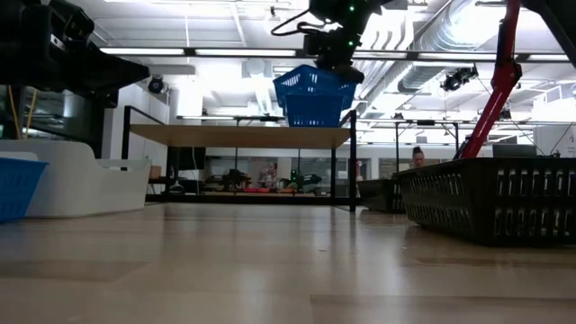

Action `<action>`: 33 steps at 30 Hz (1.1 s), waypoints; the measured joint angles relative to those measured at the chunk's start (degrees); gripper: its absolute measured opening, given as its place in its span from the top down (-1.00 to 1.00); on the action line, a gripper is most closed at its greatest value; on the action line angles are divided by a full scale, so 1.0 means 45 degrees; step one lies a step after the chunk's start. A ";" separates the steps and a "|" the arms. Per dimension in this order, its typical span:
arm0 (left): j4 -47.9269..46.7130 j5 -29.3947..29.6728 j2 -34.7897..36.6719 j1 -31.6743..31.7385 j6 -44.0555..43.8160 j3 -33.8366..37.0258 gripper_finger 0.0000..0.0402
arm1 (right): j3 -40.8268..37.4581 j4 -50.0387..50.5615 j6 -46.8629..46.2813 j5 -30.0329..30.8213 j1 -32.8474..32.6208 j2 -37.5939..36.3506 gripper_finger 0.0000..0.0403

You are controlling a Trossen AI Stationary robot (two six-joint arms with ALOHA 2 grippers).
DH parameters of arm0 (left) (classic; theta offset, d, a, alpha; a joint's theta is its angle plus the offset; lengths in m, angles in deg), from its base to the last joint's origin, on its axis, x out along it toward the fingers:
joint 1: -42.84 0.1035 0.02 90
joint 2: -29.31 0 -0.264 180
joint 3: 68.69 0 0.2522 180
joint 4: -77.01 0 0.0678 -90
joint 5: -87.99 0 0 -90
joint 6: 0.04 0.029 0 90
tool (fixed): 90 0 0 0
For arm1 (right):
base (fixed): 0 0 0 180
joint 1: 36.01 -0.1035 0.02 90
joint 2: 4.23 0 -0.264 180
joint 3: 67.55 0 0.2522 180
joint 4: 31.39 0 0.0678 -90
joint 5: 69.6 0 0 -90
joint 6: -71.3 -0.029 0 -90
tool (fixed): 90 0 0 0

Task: Stack baskets on shelf by color
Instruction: Stack the bottom right blue bin on the blue bin on the shelf

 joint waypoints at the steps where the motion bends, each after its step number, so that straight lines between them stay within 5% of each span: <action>1: -0.0006 -0.0001 0.0000 -0.0001 0.0000 0.0001 1.00 | 0.0000 -0.0078 0.0037 -0.0018 0.0015 0.0037 0.28; 20: -0.0010 0.0000 0.0000 0.0000 0.0006 -0.0003 1.00 | 0.0000 -0.0713 0.0413 -0.0160 0.0040 0.0108 0.29; 33: -0.0008 0.0000 0.0000 0.0000 0.0000 0.0001 1.00 | 0.0000 -0.0515 -0.0053 0.0432 -0.0647 -0.1037 0.68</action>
